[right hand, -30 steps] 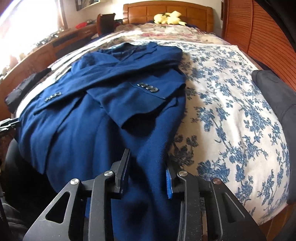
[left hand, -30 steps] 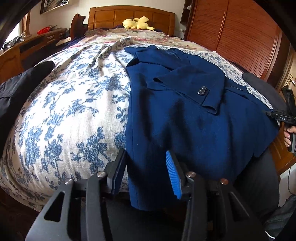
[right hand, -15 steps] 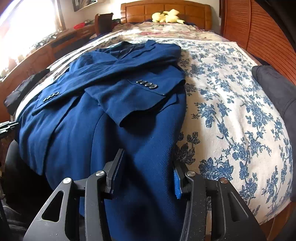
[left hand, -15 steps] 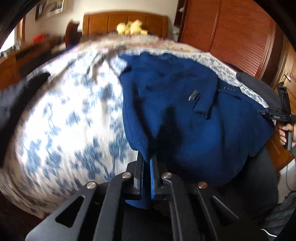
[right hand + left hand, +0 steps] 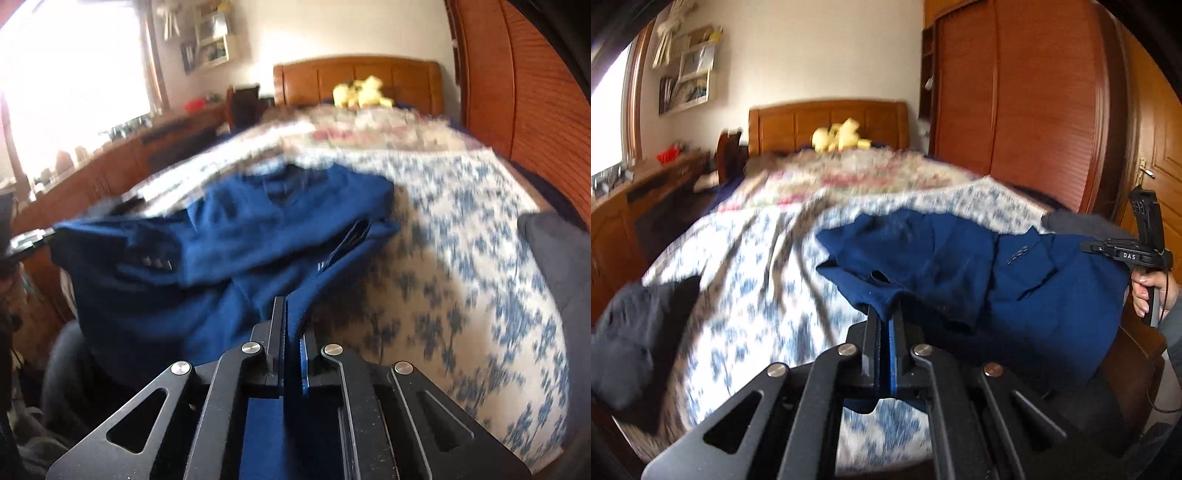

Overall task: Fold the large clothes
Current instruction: 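Grasp the blazer hem with both tools and lift it toward the collar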

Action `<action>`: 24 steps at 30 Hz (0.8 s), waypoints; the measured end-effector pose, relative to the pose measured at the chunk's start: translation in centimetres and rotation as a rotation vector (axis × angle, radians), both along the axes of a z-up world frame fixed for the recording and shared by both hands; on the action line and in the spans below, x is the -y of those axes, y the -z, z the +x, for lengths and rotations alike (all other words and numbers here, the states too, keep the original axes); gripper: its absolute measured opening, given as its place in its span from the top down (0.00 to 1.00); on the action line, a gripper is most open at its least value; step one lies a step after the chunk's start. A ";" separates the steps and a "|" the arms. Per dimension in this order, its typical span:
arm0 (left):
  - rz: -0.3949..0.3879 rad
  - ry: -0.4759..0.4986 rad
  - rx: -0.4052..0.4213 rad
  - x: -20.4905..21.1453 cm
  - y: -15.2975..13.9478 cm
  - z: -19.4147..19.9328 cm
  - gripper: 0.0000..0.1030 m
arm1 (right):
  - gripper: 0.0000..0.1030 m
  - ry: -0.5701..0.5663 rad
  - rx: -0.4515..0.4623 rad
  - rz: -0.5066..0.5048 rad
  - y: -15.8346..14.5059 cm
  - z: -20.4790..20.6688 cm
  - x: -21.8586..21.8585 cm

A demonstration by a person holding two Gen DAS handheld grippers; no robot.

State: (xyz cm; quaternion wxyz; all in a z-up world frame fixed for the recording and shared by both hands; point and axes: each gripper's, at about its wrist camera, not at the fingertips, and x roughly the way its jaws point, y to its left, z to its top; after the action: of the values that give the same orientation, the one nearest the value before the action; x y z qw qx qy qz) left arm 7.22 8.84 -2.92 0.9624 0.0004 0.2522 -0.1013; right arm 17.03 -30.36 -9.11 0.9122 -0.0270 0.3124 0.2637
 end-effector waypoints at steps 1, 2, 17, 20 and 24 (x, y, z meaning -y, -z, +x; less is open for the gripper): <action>0.005 0.000 0.018 0.2 -1.0 0.0 0.99 | 0.98 -0.001 0.023 0.013 -1.2 0.0 -0.2; 0.012 0.000 0.044 0.4 -2.4 0.1 0.99 | 0.98 0.003 0.048 0.026 -2.5 0.0 -0.2; -0.007 -0.001 0.264 -1.1 -18.2 -2.1 0.99 | 0.98 0.007 0.369 0.031 -16.4 -5.7 -0.6; -0.021 -0.009 0.292 -2.0 -19.2 -3.6 0.99 | 0.98 0.016 0.420 0.028 -18.6 -7.9 0.5; -0.014 -0.036 0.252 -2.9 -18.0 -2.8 0.99 | 0.98 0.036 0.426 0.016 -19.5 -9.3 1.6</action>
State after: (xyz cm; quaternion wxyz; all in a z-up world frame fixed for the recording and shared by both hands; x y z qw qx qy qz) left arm 4.47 11.77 15.09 0.9880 0.0022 0.1287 -0.0850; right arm 7.75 -31.97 10.42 0.9623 -0.0694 0.1109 0.2383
